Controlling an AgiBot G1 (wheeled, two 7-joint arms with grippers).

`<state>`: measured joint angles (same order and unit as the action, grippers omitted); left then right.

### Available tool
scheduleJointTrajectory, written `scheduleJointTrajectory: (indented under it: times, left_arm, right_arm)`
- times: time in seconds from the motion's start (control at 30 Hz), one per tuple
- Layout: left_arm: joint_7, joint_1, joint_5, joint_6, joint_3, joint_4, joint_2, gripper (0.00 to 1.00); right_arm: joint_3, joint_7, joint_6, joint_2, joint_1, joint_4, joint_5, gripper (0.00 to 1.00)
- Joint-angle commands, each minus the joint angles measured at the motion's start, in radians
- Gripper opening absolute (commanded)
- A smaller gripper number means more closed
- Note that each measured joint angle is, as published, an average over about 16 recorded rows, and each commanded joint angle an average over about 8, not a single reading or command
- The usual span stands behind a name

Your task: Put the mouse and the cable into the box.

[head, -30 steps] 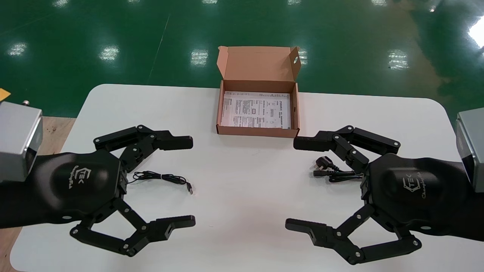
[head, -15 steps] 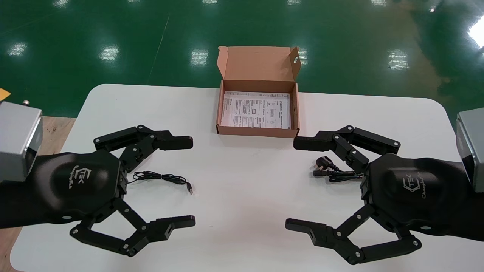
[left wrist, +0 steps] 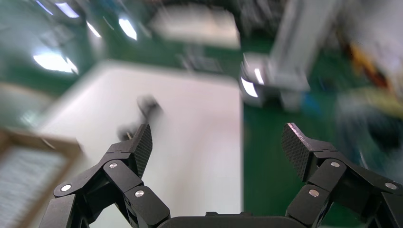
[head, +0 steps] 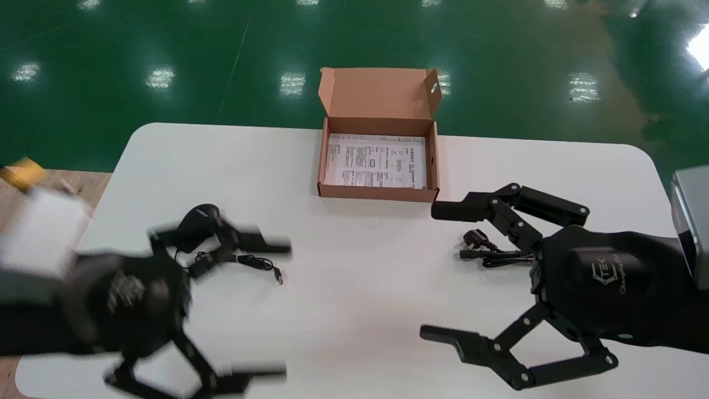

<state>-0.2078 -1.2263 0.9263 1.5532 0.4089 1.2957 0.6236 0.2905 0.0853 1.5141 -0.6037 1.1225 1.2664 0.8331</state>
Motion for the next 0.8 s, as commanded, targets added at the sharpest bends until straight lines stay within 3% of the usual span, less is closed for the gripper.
scheduleJointTrajectory:
  times: [0.03,0.23,0.47,0.63,0.8]
  left_arm:
    - [-0.017,-0.056,0.071,0.028,0.044,0.016,0.0,1.0]
    - [0.028,-0.243,0.309,0.033,0.226,-0.094,0.065,1.0]
    - [0.185,-0.399,0.541,0.008,0.389,-0.425,0.186,1.0]
    - [0.332,-0.454,0.621,-0.067,0.426,-0.721,0.283,1.0]
    - [0.462,-0.474,0.624,-0.163,0.416,-0.94,0.366,1.0]
  right_arm:
    - [-0.001,-0.029,0.006,0.007,0.014,0.008,0.028,1.0]
    - [0.05,-0.226,0.034,-0.015,0.101,-0.121,0.227,1.0]
    - [0.139,-0.459,0.04,-0.09,0.215,-0.38,0.435,1.0]
    - [0.202,-0.609,0.009,-0.159,0.305,-0.6,0.565,1.0]
    - [0.243,-0.711,-0.078,-0.212,0.385,-0.791,0.671,1.0]
